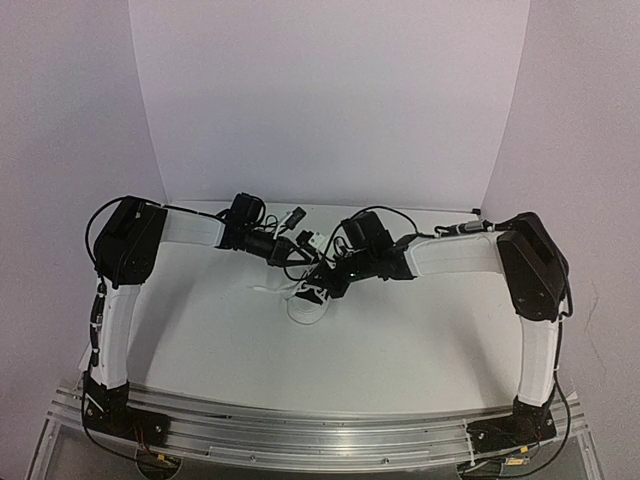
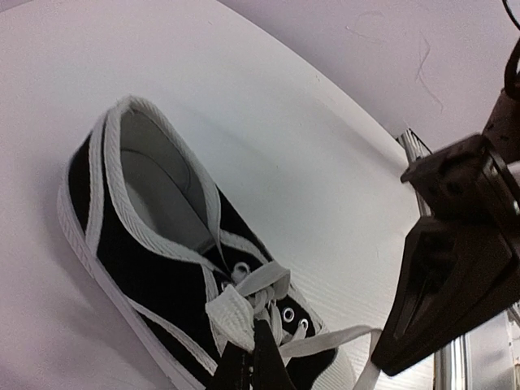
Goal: Tie the shoes
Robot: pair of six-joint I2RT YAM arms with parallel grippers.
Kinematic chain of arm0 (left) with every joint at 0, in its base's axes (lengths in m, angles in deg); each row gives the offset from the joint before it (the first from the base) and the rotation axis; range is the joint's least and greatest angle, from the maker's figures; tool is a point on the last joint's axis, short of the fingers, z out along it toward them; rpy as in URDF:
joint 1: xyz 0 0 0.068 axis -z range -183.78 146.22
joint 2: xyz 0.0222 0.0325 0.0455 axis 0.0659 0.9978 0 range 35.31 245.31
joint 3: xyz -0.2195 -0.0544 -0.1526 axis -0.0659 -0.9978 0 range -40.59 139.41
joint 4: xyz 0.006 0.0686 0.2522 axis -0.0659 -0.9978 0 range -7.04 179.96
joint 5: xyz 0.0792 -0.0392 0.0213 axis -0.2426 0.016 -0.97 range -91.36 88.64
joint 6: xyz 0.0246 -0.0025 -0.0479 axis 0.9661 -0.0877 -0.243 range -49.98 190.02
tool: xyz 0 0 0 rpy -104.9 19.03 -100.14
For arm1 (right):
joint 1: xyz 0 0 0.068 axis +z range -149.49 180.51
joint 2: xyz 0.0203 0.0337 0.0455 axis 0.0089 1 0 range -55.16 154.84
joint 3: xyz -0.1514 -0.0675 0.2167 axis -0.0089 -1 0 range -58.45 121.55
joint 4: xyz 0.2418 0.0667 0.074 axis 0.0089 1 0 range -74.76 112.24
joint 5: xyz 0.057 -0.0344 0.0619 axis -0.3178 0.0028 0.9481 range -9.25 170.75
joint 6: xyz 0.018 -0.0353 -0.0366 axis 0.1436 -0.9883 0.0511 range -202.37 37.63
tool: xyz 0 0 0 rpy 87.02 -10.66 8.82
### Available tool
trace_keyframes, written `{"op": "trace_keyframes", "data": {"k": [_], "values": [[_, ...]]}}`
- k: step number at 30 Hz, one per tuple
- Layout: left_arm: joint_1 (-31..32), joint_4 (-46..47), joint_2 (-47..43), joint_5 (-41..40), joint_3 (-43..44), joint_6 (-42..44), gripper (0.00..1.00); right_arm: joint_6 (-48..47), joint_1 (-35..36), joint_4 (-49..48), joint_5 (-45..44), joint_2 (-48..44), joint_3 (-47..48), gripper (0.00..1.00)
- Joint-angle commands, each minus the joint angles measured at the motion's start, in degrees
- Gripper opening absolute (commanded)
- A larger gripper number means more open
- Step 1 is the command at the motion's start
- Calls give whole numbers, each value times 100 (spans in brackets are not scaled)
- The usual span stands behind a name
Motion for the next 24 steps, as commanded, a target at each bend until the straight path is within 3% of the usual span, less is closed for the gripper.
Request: {"op": "trace_keyframes", "data": {"k": [1, 5, 14, 20, 24], "values": [[-65, -8, -184, 358, -230, 853, 0, 719, -42, -845, -183, -431, -529, 0], [-86, -16, -162, 431, -189, 989, 7, 950, -105, -1165, -274, -465, -758, 0], [-297, -181, -401, 525, -553, 427, 46, 1074, -224, -1426, -215, -525, -953, 0], [-581, -793, -646, 678, -632, 871, 52, 1088, -294, -1441, -30, -427, -754, 0], [-669, -1446, -799, 744, -490, 1655, 51, 1133, -297, -1425, -41, -403, -709, 0]]}}
